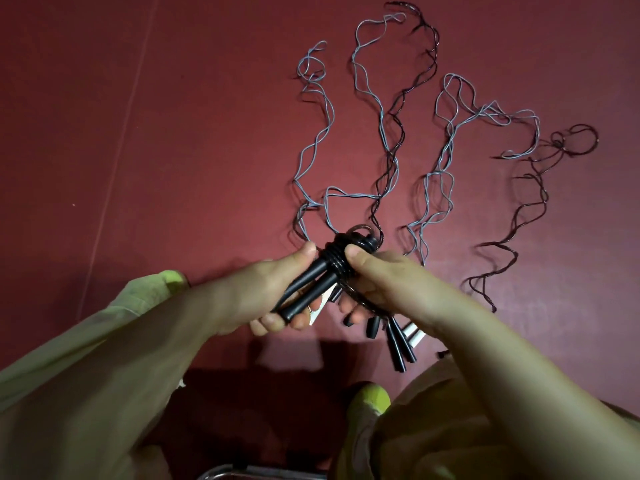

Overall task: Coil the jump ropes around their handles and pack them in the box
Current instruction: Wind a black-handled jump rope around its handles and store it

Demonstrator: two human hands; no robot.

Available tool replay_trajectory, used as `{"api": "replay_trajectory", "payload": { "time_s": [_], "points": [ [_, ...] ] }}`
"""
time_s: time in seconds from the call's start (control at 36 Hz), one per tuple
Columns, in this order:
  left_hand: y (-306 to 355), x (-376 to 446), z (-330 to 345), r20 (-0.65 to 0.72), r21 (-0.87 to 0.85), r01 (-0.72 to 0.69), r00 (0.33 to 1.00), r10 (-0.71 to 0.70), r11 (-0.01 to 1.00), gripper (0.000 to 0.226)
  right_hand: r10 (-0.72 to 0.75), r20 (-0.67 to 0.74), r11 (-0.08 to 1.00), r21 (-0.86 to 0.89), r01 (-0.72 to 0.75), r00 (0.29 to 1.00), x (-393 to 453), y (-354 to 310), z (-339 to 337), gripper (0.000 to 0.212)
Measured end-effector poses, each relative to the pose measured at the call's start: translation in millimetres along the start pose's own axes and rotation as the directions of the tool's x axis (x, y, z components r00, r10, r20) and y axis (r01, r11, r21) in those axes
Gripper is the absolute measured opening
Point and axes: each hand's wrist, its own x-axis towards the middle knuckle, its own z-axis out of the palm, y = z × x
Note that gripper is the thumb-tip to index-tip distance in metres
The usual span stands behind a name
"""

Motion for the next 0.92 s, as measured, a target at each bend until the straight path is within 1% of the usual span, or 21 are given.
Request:
{"api": "replay_trajectory", "payload": {
  "time_s": [0.08, 0.11, 0.17, 0.28, 0.33, 0.39, 0.42, 0.47, 0.56, 0.64, 0.69, 0.72, 0.78, 0.83, 0.92],
  "points": [
    [2.5, 1.4, 4.1, -0.097, 0.153, -0.018, 0.995, 0.033, 0.988, 0.067, 0.059, 0.007, 0.995, -0.076, -0.058, 0.998, 0.5, 1.7, 2.4, 0.068],
    [2.7, 1.7, 6.1, -0.118, 0.175, -0.008, 0.993, 0.029, 0.984, 0.065, 0.066, 0.0, 0.995, -0.081, -0.066, 0.998, -0.1, 1.8, 2.9, 0.07],
    [4.3, 2.5, 7.7, -0.151, 0.18, -0.006, 0.988, 0.033, 0.984, 0.063, 0.061, -0.041, 0.995, -0.075, -0.064, 0.997, 0.7, 3.1, 3.4, 0.069],
    [4.6, 5.8, 7.5, -0.215, 0.198, -0.062, 0.971, 0.105, 0.978, 0.055, 0.044, -0.121, 0.998, -0.029, -0.048, 0.992, 2.5, 2.9, 6.3, 0.064],
    [0.9, 8.7, 6.5, -0.231, 0.233, -0.076, 0.964, 0.131, 0.97, 0.052, 0.061, -0.144, 0.998, -0.023, -0.065, 0.988, 3.8, 4.9, 7.9, 0.069],
    [-1.7, 7.6, 5.9, -0.225, 0.253, -0.067, 0.966, 0.126, 0.965, 0.056, 0.077, -0.154, 0.995, -0.056, -0.086, 0.985, 6.5, 9.8, 8.0, 0.074],
    [-2.9, 6.1, 6.1, -0.21, 0.278, -0.069, 0.969, 0.131, 0.958, 0.057, 0.076, -0.146, 0.994, -0.064, -0.086, 0.986, 6.9, 11.7, 8.1, 0.075],
    [-3.4, 3.4, 7.7, -0.182, 0.364, -0.083, 0.97, 0.159, 0.928, 0.046, 0.066, -0.101, 0.995, -0.061, -0.073, 0.993, 9.2, 17.0, 8.0, 0.087],
    [-1.9, -1.3, 9.7, -0.195, 0.449, -0.066, 0.966, 0.169, 0.891, 0.032, 0.089, -0.035, 0.996, 0.003, -0.089, 0.995, 10.6, 22.4, 10.1, 0.101],
    [-2.8, -1.7, 10.4, -0.21, 0.496, -0.053, 0.961, 0.179, 0.867, 0.029, 0.077, -0.025, 0.995, 0.058, -0.076, 0.997, 12.6, 23.2, 12.8, 0.113],
    [-3.8, 1.0, 8.9, -0.239, 0.481, -0.082, 0.946, 0.22, 0.873, 0.029, 0.059, -0.035, 0.994, 0.093, -0.055, 0.998, 13.8, 22.0, 13.6, 0.111],
    [-3.5, 2.2, 7.5, -0.27, 0.445, -0.099, 0.933, 0.238, 0.89, 0.028, 0.044, -0.043, 0.994, 0.105, -0.039, 0.998, 14.2, 20.8, 13.6, 0.106],
    [-4.0, 5.1, 4.4, -0.305, 0.319, -0.164, 0.915, 0.265, 0.934, 0.026, 0.014, -0.077, 0.993, 0.12, -0.005, 0.997, 13.5, 18.5, 13.1, 0.091],
    [-3.9, 6.9, 2.8, -0.288, 0.205, -0.227, 0.916, 0.28, 0.952, 0.024, -0.027, -0.106, 0.99, 0.137, 0.042, 0.994, 11.7, 15.9, 12.5, 0.08],
    [-3.3, 6.5, 2.6, -0.23, 0.131, -0.264, 0.929, 0.289, 0.955, 0.025, -0.099, -0.102, 0.976, 0.186, 0.117, 0.99, 7.8, 11.0, 13.5, 0.076]
  ]
}}
